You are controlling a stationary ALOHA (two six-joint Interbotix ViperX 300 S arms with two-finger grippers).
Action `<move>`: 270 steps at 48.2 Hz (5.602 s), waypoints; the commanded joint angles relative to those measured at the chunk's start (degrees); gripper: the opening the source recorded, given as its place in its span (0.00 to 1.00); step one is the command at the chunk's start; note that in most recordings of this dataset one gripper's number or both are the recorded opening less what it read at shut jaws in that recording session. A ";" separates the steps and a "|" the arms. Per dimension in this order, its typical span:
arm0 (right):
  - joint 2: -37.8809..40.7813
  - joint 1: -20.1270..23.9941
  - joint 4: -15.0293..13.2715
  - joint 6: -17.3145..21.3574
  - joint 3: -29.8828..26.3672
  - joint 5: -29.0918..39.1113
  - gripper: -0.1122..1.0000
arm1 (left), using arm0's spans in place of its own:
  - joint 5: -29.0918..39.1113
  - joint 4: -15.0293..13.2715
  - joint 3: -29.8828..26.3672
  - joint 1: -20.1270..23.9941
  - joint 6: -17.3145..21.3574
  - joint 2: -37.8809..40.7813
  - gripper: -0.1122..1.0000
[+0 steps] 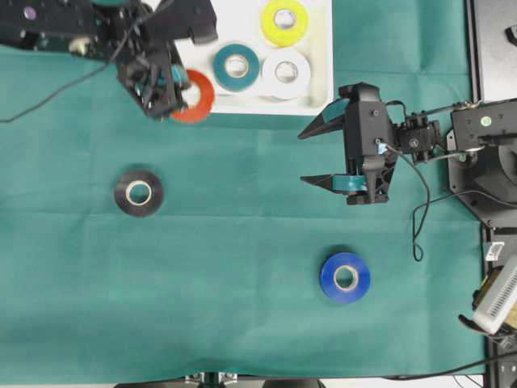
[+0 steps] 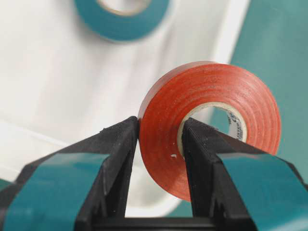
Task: Put the tape alternately from left to right into the white case.
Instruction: 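Lift the red tape and carry it into the tray's left side, then release the red tape in the tray and withdraw the left gripper, then move the right gripper down to the blue tape roll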
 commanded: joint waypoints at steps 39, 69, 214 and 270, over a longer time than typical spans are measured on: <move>0.88 2.99 0.26 3.08 0.00 -2.02 0.84 | -5.10 0.09 -5.80 13.71 2.11 5.54 0.08; 0.88 4.39 0.00 3.87 0.00 -1.76 0.84 | -4.75 0.00 -5.54 13.71 5.80 6.15 0.30; -5.27 19.60 0.26 11.25 3.69 -2.02 0.84 | -9.14 -0.09 8.17 -19.07 5.63 -7.29 0.80; 12.83 27.95 -0.09 16.79 -2.90 7.73 0.82 | -11.87 -0.18 8.17 -19.07 4.39 -6.59 0.80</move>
